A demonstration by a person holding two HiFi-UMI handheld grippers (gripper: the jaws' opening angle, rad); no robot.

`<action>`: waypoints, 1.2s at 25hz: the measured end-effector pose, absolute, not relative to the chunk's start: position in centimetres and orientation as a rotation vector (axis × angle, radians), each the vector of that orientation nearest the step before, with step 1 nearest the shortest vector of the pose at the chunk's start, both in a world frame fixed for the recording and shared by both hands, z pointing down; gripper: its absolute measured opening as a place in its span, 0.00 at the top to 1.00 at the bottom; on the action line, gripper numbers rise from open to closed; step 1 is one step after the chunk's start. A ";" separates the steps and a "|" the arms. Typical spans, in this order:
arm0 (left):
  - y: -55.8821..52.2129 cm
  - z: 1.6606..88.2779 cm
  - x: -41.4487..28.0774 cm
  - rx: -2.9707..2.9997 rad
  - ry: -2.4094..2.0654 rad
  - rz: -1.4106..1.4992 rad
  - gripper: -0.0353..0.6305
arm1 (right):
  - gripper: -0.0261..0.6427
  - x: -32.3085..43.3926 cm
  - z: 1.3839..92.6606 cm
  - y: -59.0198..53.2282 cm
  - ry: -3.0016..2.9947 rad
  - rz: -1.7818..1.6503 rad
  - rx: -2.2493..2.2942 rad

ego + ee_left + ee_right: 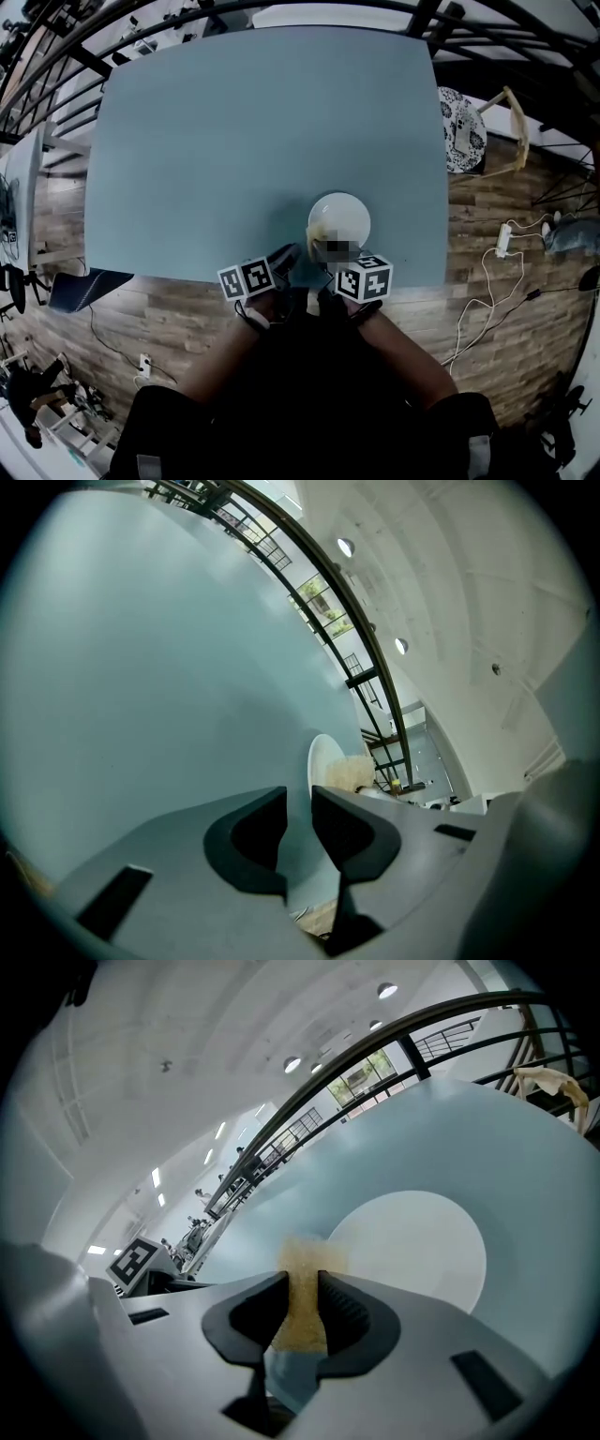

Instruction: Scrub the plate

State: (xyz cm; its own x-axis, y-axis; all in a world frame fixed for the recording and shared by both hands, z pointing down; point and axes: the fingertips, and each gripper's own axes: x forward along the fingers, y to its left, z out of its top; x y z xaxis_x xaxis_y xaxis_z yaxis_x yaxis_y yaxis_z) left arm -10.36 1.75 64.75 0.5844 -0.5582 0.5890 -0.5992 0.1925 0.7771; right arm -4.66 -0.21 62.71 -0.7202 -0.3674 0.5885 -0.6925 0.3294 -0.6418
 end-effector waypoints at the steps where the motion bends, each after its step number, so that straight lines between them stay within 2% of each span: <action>1: 1.7 64.8 -10.2 1.459 -1.044 0.041 0.81 | 0.81 -4.5 62.8 -0.1 -2.260 1.348 0.946; 30: 0.8 65.5 -3.4 1.493 -0.983 0.154 0.81 | 0.81 9.2 62.9 -2.2 -2.180 1.462 1.300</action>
State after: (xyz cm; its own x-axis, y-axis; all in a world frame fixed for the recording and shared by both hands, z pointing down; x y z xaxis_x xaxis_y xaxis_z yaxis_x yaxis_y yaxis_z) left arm -3.45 0.77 65.54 0.6243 -0.4728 0.6218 -0.6408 0.1453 0.7539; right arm 9.19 -2.25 62.93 -0.5878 -0.5480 0.5951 -0.7585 0.1174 -0.6410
